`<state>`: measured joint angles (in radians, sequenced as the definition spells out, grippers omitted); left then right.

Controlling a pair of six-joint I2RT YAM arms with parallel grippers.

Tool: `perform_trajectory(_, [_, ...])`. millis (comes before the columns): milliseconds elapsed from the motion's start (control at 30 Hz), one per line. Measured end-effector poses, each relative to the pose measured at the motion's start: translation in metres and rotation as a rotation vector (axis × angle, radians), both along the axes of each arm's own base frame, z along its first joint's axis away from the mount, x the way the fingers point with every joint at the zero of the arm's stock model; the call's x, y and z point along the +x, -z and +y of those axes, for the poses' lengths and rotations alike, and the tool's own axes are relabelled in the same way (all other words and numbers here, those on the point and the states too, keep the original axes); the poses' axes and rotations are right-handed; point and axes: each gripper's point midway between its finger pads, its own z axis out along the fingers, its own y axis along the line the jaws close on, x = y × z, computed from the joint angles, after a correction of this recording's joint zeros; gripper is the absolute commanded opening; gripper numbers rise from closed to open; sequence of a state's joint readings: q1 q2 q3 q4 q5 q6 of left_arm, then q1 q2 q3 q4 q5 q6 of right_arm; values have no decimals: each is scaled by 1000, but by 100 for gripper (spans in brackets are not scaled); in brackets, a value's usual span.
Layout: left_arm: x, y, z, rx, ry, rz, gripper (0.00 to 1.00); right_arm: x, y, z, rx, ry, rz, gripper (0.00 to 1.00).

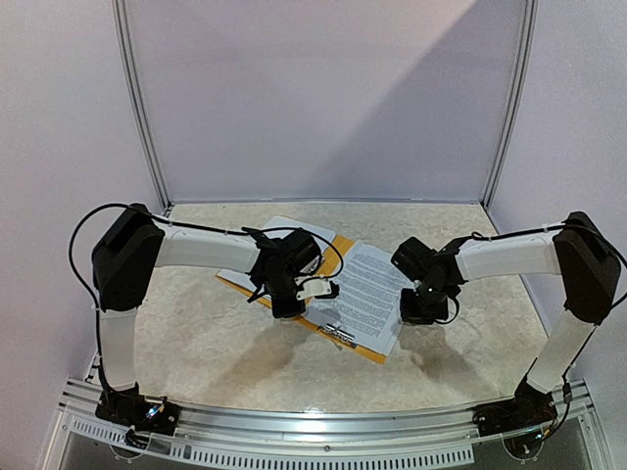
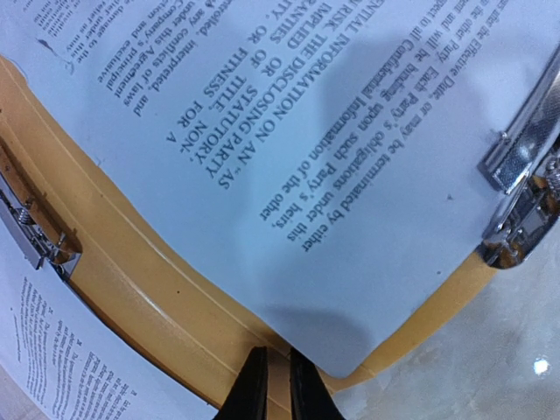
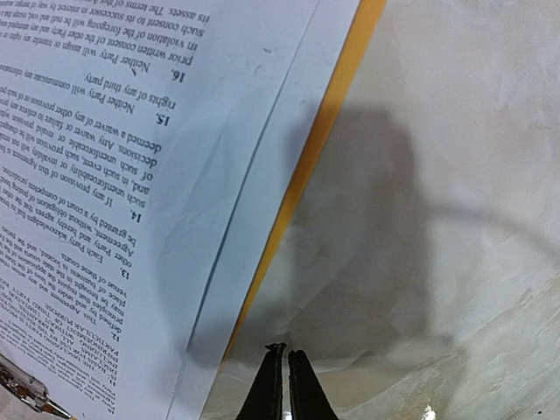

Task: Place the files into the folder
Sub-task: Clamp the file in the folder with some files.

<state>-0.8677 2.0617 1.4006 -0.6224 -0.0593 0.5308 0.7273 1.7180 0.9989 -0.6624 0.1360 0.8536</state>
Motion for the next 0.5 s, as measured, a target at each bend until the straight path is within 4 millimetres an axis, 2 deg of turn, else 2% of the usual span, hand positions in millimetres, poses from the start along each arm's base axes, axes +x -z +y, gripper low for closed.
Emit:
perform_trajectory(133, [0,0,0,0,0,1,13,-2,7,5,6,-11,14,5])
perform_trajectory(267, [0,0,0,2,0,1,13,8,7,24,22,-33,-7,5])
perform_trajectory(500, [0,0,0,5,0,3,13,10,6,26,-16,-40,-23,4])
